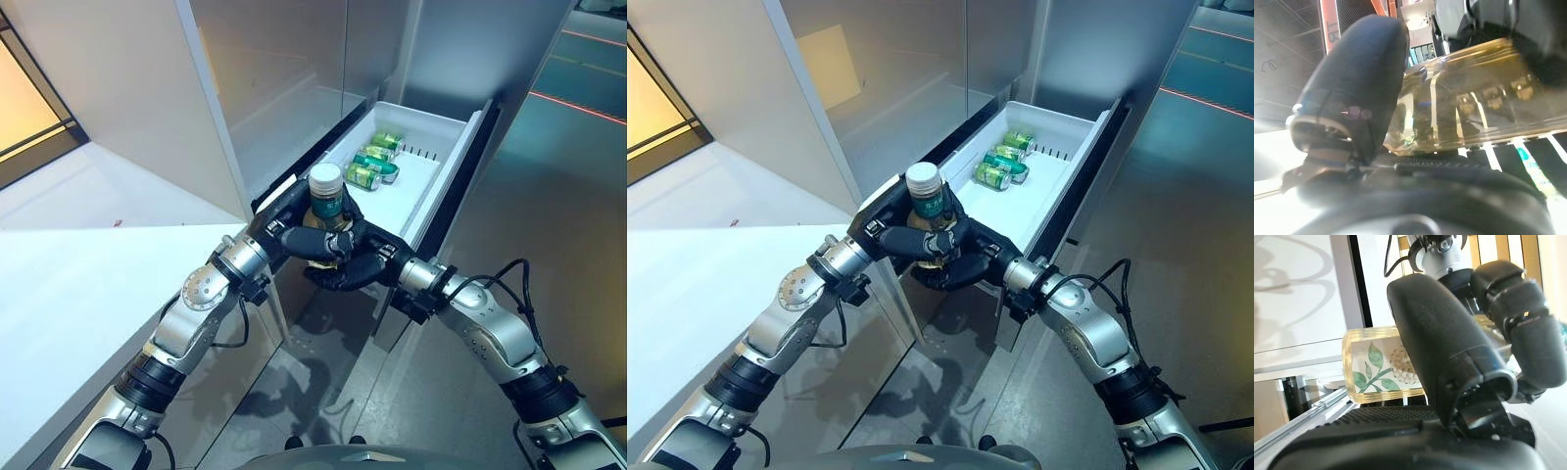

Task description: Put drinks into fridge and close the fridge

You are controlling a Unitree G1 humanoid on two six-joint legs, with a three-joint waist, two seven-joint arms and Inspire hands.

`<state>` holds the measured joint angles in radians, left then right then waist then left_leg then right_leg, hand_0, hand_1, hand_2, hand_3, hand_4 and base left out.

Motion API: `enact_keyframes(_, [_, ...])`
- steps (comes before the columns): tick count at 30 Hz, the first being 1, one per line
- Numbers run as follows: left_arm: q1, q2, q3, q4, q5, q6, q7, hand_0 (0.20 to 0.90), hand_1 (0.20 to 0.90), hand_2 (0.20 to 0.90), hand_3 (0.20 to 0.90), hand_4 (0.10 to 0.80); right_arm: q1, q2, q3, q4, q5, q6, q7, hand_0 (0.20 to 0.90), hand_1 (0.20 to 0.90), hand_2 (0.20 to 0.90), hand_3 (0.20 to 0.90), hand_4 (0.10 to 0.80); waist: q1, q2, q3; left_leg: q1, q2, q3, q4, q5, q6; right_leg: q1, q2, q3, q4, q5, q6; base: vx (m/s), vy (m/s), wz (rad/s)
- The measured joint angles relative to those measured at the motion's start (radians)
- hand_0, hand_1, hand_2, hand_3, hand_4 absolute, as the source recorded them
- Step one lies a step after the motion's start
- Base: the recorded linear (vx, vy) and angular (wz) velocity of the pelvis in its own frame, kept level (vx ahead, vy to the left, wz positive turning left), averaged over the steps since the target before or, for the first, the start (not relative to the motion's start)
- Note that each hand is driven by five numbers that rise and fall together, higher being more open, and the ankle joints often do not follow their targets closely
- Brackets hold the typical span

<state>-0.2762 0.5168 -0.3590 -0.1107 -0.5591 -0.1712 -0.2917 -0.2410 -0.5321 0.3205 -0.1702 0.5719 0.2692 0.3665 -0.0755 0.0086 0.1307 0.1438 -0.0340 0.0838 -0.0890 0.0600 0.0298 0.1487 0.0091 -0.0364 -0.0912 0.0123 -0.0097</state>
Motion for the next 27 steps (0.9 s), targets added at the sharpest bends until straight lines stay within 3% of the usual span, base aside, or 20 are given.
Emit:
enact_keyframes(5, [0.000, -0.010, -0.003, 0.000, -0.058, 0.012, -0.007, 0.302, 0.302, 0.302, 0.203, 0.103, 0.000, -0.006, 0.010, -0.012, -0.016, -0.005, -0.023, 0.300, 0.300, 0.300, 0.200, 0.100, 0.000, -0.005, 0.003, 0.000, 0.000, -0.001, 0.000, 0.000, 0.000, 0.000, 0.000, 0.000, 0.000, 0.000, 0.000, 0.000, 0.000, 0.00])
enact_keyframes(9, [0.000, -0.020, -0.001, 0.002, -0.081, 0.015, -0.005, 0.441, 0.441, 0.441, 0.365, 0.265, 0.000, -0.008, 0.013, -0.020, -0.023, -0.010, -0.046, 0.300, 0.300, 0.300, 0.200, 0.100, 0.000, -0.006, 0.004, 0.000, 0.000, 0.000, 0.000, 0.000, 0.000, 0.000, 0.000, 0.000, 0.000, 0.001, 0.000, 0.000, 0.000, 0.00])
enact_keyframes(10, [0.000, -0.024, -0.001, 0.002, -0.087, 0.017, -0.006, 0.519, 0.519, 0.519, 0.455, 0.355, 0.000, -0.010, 0.013, -0.022, -0.024, -0.011, -0.050, 0.300, 0.300, 0.300, 0.200, 0.100, 0.000, -0.007, 0.004, 0.000, 0.000, 0.000, 0.000, 0.000, 0.000, 0.000, 0.000, 0.000, 0.000, 0.001, 0.000, 0.000, 0.000, 0.00])
enact_keyframes(11, [0.000, -0.027, -0.001, 0.002, -0.089, 0.017, -0.006, 0.900, 0.900, 0.900, 0.900, 0.800, 0.000, -0.012, 0.013, -0.022, -0.024, -0.013, -0.053, 0.300, 0.300, 0.300, 0.200, 0.100, 0.000, -0.007, 0.005, 0.000, 0.000, 0.000, 0.000, 0.000, 0.000, 0.000, 0.000, 0.000, 0.000, 0.001, 0.000, 0.000, 0.000, 0.00])
enact_keyframes(20, [-0.003, -0.098, 0.008, 0.002, -0.122, -0.017, 0.042, 0.900, 0.900, 0.900, 0.900, 0.800, -0.011, -0.030, 0.013, -0.029, -0.047, -0.057, -0.123, 0.300, 0.300, 0.300, 0.200, 0.100, 0.003, -0.019, 0.011, -0.001, 0.000, -0.002, 0.000, 0.000, 0.000, 0.001, 0.000, -0.002, 0.000, 0.001, -0.001, 0.000, 0.000, 0.00])
enact_keyframes(23, [-0.005, -0.105, 0.011, -0.004, -0.034, -0.096, 0.094, 0.900, 0.900, 0.900, 0.900, 0.800, -0.054, -0.038, 0.011, -0.031, -0.073, -0.057, -0.187, 0.300, 0.300, 0.300, 0.200, 0.100, 0.004, -0.019, 0.012, -0.005, 0.000, -0.009, 0.000, 0.000, 0.000, 0.001, 0.001, -0.005, 0.000, 0.001, -0.001, 0.020, -0.005, 0.03])
enact_keyframes(27, [-0.006, -0.105, 0.028, -0.039, 0.059, -0.140, 0.150, 0.900, 0.900, 0.900, 0.900, 0.800, -0.107, -0.066, -0.016, -0.029, -0.140, -0.058, -0.273, 0.300, 0.300, 0.300, 0.200, 0.100, 0.019, -0.020, 0.012, -0.010, -0.001, -0.022, 0.000, 0.000, 0.000, 0.001, 0.000, -0.018, 0.000, 0.001, -0.001, 0.026, -0.008, 0.09])
